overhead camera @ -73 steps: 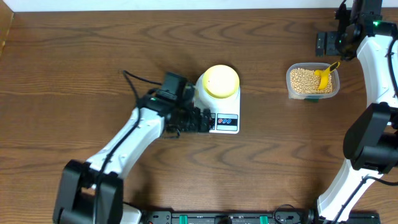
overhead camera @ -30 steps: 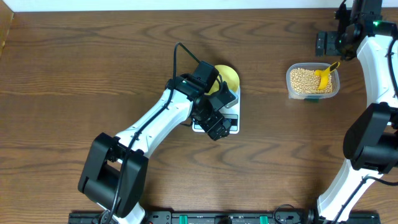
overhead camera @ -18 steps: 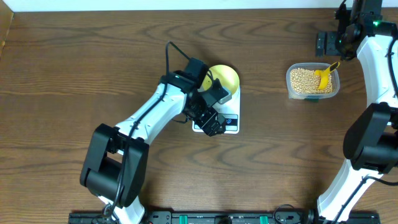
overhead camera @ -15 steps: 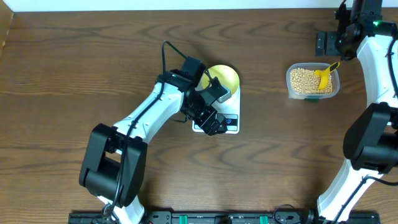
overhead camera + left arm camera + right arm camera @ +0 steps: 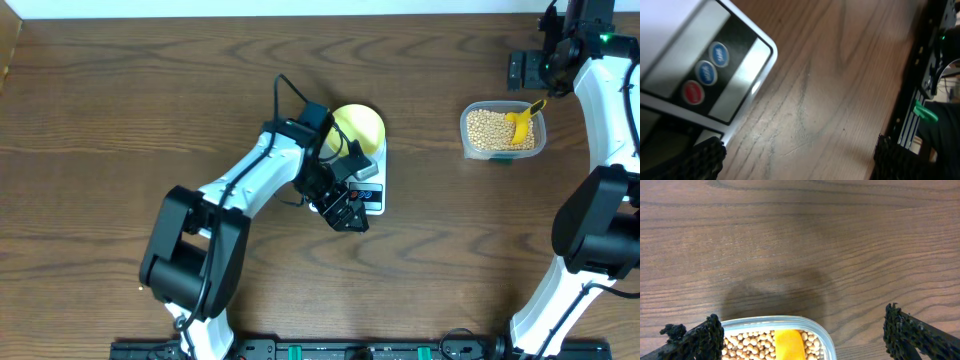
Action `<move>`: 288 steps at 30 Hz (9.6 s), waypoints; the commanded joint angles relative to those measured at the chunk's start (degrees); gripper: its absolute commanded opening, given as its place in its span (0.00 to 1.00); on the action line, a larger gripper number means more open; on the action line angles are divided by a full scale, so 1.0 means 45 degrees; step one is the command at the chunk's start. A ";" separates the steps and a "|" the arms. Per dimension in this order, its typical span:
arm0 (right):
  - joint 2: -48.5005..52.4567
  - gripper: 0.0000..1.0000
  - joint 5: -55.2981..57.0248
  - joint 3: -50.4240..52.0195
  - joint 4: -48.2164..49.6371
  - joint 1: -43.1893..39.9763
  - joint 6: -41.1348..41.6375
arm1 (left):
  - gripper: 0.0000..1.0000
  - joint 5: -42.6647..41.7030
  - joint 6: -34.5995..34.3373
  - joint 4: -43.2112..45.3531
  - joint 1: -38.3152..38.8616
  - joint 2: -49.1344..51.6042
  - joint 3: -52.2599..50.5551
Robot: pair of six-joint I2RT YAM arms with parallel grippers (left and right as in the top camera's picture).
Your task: Scoop item into bowl and weigh 50g on scale
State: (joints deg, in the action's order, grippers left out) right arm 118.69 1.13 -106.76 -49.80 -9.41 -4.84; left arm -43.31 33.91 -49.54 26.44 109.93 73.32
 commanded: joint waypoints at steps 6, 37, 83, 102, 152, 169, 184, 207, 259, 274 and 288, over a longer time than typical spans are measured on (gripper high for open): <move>0.0107 0.99 0.0087 -0.0165 0.0019 0.0053 0.0015 | 0.97 0.1554 0.0476 -0.0121 0.0408 0.0282 0.0384; 0.0107 0.99 0.0087 -0.0165 0.0019 0.0053 0.0015 | 0.98 0.9559 -0.5600 0.1943 0.0418 0.1326 0.1579; 0.0107 0.99 0.0087 -0.0165 0.0024 0.0053 0.0015 | 0.98 1.0452 -0.7164 0.1103 0.2205 0.1112 0.1593; 0.0107 0.99 0.0087 -0.0165 0.0019 0.0053 0.0015 | 0.98 1.0788 -0.7159 0.1326 0.2103 0.1515 0.1593; 0.0107 0.99 0.0087 -0.0165 0.0024 0.0053 0.0015 | 0.98 1.0962 -0.6926 0.1243 0.1846 0.2059 0.1690; 0.0107 0.99 0.0087 -0.0165 0.0019 0.0053 0.0015 | 0.98 1.0875 -0.8082 0.1656 0.1724 -0.1608 0.1787; 0.0107 0.99 0.0087 -0.0165 0.0024 0.0053 0.0015 | 0.97 1.0870 -1.2230 0.0797 -0.0952 -0.3541 0.1773; 0.0107 0.99 0.0087 -0.0165 0.0024 0.0053 0.0015 | 0.98 1.0812 -1.2619 0.0350 -0.4930 -0.3541 0.1753; 0.0107 0.99 0.0087 -0.0165 0.0024 0.0053 0.0015 | 0.97 0.4430 0.4459 0.0748 -0.4920 -0.3541 0.1744; 0.0107 0.99 0.0087 -0.0165 0.0024 0.0053 0.0015 | 0.98 0.4435 0.4459 0.0748 -0.4920 -0.3541 0.1744; 0.0107 0.99 0.0087 -0.0165 0.0024 0.0049 0.0015 | 0.98 0.3891 0.4459 0.0646 -0.4920 -0.3546 0.1744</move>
State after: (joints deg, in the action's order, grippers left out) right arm 118.69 1.13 -106.76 -49.82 -9.41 -4.84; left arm -22.98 52.99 -46.13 4.38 94.17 81.32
